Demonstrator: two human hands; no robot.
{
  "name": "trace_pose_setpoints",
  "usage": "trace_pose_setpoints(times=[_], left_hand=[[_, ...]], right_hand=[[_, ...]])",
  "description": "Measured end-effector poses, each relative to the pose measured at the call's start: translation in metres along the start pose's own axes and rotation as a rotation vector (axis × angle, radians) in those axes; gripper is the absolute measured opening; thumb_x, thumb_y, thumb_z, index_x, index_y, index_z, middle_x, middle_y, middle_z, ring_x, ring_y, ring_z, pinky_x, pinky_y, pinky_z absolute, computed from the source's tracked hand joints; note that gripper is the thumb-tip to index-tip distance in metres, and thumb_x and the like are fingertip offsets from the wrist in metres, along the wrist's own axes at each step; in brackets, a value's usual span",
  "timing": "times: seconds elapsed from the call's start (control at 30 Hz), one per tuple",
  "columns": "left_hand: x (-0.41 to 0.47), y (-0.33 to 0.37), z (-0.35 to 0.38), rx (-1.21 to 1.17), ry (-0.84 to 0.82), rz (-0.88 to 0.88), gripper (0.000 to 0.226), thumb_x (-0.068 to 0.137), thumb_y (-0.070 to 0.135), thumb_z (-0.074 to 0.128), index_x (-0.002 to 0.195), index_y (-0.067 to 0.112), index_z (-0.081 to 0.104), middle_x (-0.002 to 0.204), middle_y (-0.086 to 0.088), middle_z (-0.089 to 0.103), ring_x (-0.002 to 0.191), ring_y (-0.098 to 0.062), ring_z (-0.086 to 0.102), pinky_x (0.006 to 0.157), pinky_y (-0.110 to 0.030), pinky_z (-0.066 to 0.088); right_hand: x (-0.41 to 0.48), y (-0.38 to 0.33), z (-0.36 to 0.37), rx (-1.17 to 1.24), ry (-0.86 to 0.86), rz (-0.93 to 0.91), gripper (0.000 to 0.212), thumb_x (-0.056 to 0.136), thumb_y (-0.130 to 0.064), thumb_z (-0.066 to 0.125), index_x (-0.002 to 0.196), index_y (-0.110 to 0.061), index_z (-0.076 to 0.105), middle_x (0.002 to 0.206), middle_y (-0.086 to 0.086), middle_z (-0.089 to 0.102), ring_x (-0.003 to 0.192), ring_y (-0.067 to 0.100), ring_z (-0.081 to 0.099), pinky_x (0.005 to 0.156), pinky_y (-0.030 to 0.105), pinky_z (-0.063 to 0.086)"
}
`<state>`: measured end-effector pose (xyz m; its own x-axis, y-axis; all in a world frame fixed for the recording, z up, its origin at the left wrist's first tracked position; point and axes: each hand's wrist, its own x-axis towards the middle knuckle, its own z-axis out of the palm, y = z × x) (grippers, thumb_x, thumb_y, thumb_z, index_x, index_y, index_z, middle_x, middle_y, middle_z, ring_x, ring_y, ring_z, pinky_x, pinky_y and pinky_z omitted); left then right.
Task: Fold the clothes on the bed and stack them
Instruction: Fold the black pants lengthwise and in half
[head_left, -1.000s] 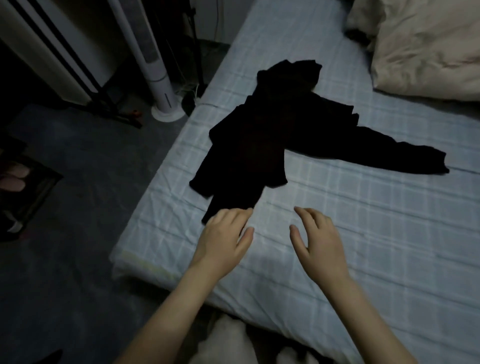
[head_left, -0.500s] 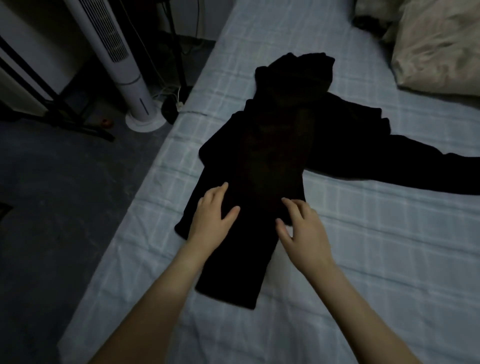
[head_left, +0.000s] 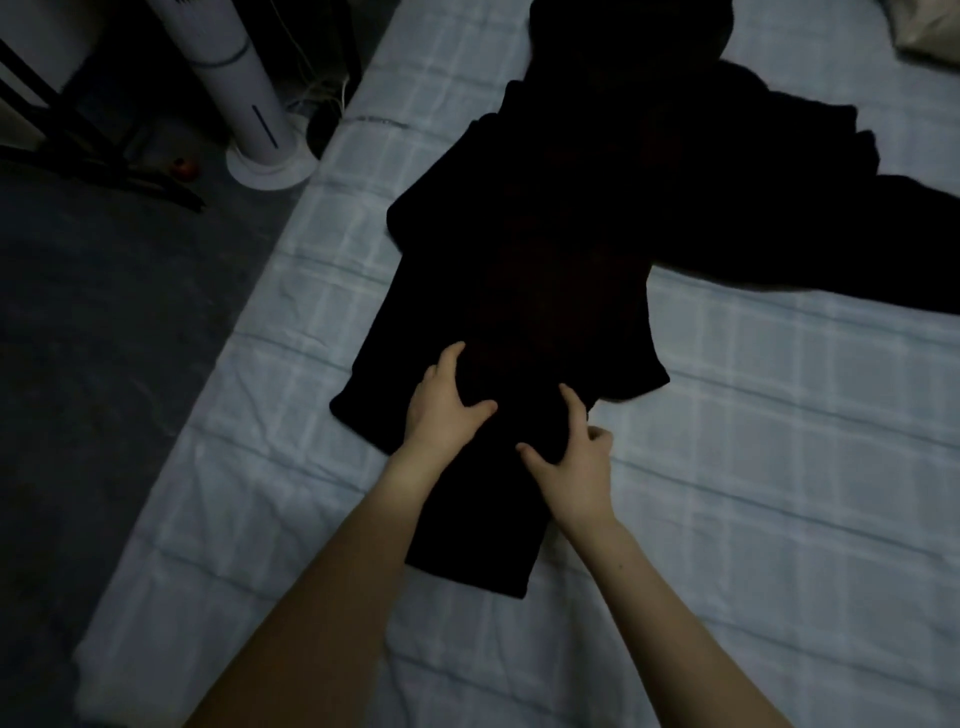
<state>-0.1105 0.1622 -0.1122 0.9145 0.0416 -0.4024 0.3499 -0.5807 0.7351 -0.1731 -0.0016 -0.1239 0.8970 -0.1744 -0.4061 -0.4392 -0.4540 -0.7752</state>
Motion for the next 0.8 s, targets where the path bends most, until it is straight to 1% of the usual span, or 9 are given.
trace_pose_setpoints(times=[0.07, 0.1, 0.17, 0.23, 0.37, 0.47, 0.6, 0.67, 0.8], left_hand=[[-0.001, 0.001, -0.003, -0.232, -0.064, -0.008, 0.084, 0.082, 0.018, 0.077, 0.149, 0.034, 0.029, 0.121, 0.002, 0.054, 0.104, -0.002, 0.054, 0.081, -0.012, 0.044], [-0.002, 0.000, -0.004, -0.323, -0.091, -0.031, 0.084, 0.081, 0.015, 0.078, 0.148, 0.032, 0.031, 0.119, 0.003, 0.057, 0.103, -0.001, 0.056, 0.079, -0.011, 0.045], [-0.004, -0.001, -0.007, -0.402, -0.134, -0.103, 0.073, 0.079, 0.017, 0.080, 0.142, 0.023, 0.043, 0.118, 0.001, 0.064, 0.102, -0.008, 0.063, 0.077, -0.012, 0.049], [-0.011, 0.000, -0.010, -0.435, -0.174, -0.126, 0.054, 0.079, 0.022, 0.080, 0.129, 0.018, 0.059, 0.114, 0.000, 0.069, 0.102, -0.012, 0.067, 0.075, -0.014, 0.052], [-0.042, 0.004, -0.011, -0.561, -0.134, -0.046, 0.040, 0.083, 0.018, 0.077, 0.118, 0.028, 0.060, 0.111, 0.006, 0.070, 0.101, -0.004, 0.067, 0.074, -0.011, 0.051], [-0.075, 0.013, -0.011, -0.646, -0.061, -0.048, 0.048, 0.084, 0.016, 0.076, 0.125, 0.029, 0.054, 0.113, -0.001, 0.070, 0.100, -0.007, 0.069, 0.075, -0.015, 0.053], [-0.118, 0.028, -0.018, -0.719, -0.024, 0.028, 0.063, 0.086, 0.009, 0.072, 0.138, 0.032, 0.044, 0.110, 0.000, 0.073, 0.101, -0.012, 0.070, 0.075, -0.020, 0.056], [-0.138, 0.038, -0.022, -0.723, -0.014, 0.071, 0.058, 0.088, 0.004, 0.069, 0.137, 0.026, 0.047, 0.107, 0.001, 0.074, 0.100, -0.011, 0.070, 0.074, -0.018, 0.055], [-0.176, 0.060, -0.022, -0.727, 0.011, 0.098, 0.051, 0.089, -0.001, 0.066, 0.133, 0.018, 0.052, 0.095, 0.017, 0.075, 0.094, -0.004, 0.070, 0.071, -0.015, 0.054]], right_hand=[[-0.004, 0.001, -0.002, 0.006, -0.011, -0.042, 0.072, 0.086, -0.024, 0.071, 0.145, -0.042, 0.033, 0.122, 0.002, 0.045, 0.096, 0.010, 0.058, 0.081, 0.016, 0.048], [-0.005, 0.001, -0.003, 0.035, -0.006, -0.071, 0.068, 0.086, -0.020, 0.072, 0.143, -0.038, 0.040, 0.125, -0.002, 0.052, 0.104, 0.009, 0.059, 0.087, 0.021, 0.051], [-0.010, 0.000, -0.007, 0.174, -0.012, -0.096, 0.061, 0.085, -0.012, 0.071, 0.138, -0.033, 0.049, 0.127, -0.015, 0.059, 0.114, 0.000, 0.057, 0.098, 0.028, 0.051], [-0.018, -0.002, -0.013, 0.307, -0.018, -0.101, 0.057, 0.085, -0.005, 0.070, 0.133, -0.031, 0.054, 0.125, -0.018, 0.061, 0.116, -0.001, 0.058, 0.099, 0.030, 0.053], [-0.041, -0.004, -0.039, 0.426, 0.051, -0.163, 0.050, 0.088, -0.004, 0.069, 0.130, -0.030, 0.059, 0.126, -0.016, 0.063, 0.119, 0.002, 0.059, 0.096, 0.023, 0.052], [-0.064, -0.011, -0.064, 0.473, 0.073, -0.171, 0.046, 0.091, -0.005, 0.068, 0.130, -0.028, 0.060, 0.126, -0.016, 0.064, 0.117, 0.000, 0.060, 0.090, 0.015, 0.051], [-0.093, -0.024, -0.089, 0.451, 0.138, -0.154, 0.041, 0.090, -0.010, 0.070, 0.126, -0.030, 0.063, 0.122, -0.018, 0.065, 0.113, -0.005, 0.060, 0.085, 0.008, 0.049], [-0.107, -0.032, -0.100, 0.449, 0.149, -0.144, 0.041, 0.089, -0.011, 0.071, 0.125, -0.030, 0.064, 0.121, -0.016, 0.066, 0.111, -0.005, 0.061, 0.085, 0.010, 0.050], [-0.136, -0.037, -0.120, 0.447, 0.147, -0.154, 0.041, 0.089, -0.012, 0.072, 0.125, -0.030, 0.065, 0.121, -0.017, 0.066, 0.109, -0.005, 0.061, 0.086, 0.011, 0.051]])
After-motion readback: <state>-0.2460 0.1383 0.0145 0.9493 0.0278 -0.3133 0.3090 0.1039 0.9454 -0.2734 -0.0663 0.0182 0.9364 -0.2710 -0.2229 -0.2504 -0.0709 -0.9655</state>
